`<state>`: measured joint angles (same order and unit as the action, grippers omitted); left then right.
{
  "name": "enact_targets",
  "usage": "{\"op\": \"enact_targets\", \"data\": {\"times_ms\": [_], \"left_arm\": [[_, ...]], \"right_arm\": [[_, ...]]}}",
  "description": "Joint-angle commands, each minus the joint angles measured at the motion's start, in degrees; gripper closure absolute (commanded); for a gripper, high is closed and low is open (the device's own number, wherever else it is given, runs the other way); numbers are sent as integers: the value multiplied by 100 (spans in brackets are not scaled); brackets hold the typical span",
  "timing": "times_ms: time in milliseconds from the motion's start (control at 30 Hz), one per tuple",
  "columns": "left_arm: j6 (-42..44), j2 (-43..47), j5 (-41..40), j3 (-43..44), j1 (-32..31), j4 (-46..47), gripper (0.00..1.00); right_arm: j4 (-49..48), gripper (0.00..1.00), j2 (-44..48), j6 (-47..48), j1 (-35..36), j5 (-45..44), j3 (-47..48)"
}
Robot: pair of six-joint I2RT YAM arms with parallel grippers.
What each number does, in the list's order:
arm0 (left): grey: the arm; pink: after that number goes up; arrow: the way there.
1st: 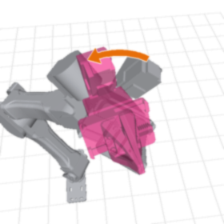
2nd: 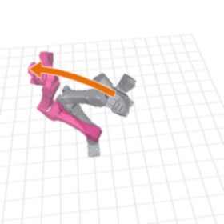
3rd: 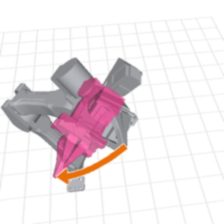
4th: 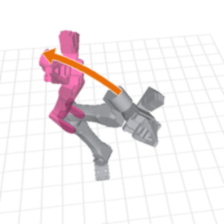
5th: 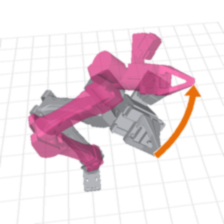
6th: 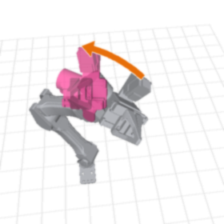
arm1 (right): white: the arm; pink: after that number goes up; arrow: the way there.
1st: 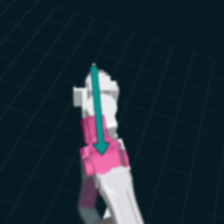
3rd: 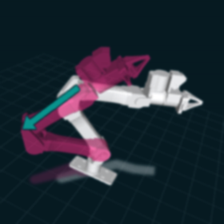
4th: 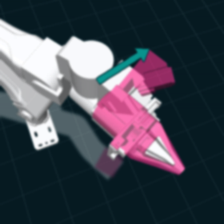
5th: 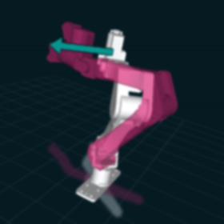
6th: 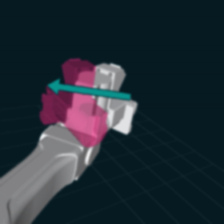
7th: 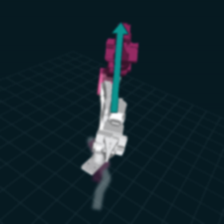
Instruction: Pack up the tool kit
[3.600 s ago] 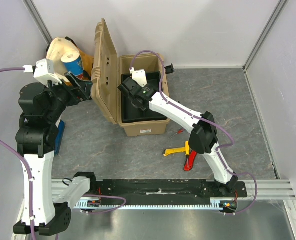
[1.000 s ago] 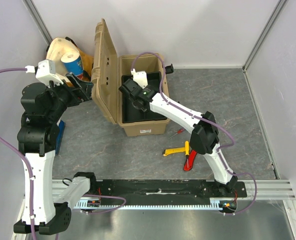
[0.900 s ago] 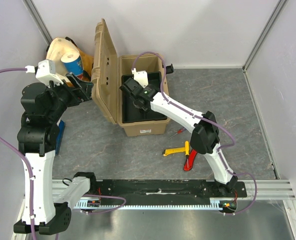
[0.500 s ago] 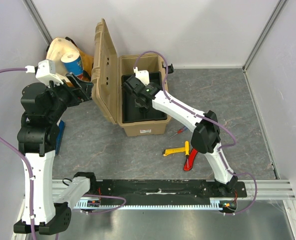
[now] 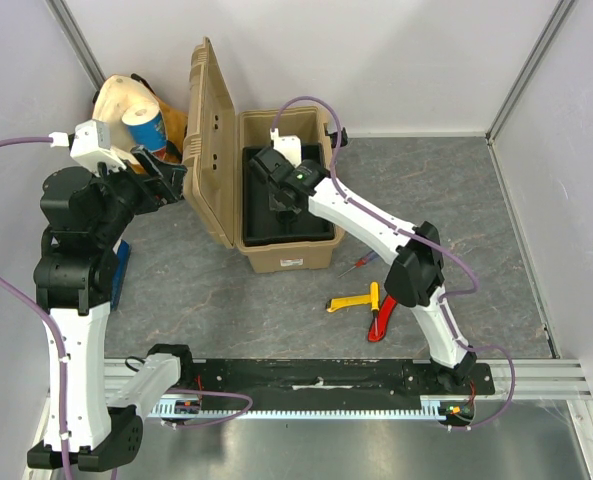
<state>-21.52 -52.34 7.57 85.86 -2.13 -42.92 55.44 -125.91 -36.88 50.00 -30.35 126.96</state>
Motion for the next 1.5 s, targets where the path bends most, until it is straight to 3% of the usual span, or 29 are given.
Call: {"op": "enact_targets", "data": {"times_ms": [0, 767, 1467], "left_arm": [[148, 66, -37, 0, -15, 161, 18], [157, 31, -63, -26, -15, 170, 18], [148, 4, -46, -26, -15, 170, 18]], "right_arm": [[-270, 100, 734, -179, 10, -41, 488], [-244, 100, 163, -12, -25, 134, 110], [-95, 100, -39, 137, 45, -419, 241]]}}
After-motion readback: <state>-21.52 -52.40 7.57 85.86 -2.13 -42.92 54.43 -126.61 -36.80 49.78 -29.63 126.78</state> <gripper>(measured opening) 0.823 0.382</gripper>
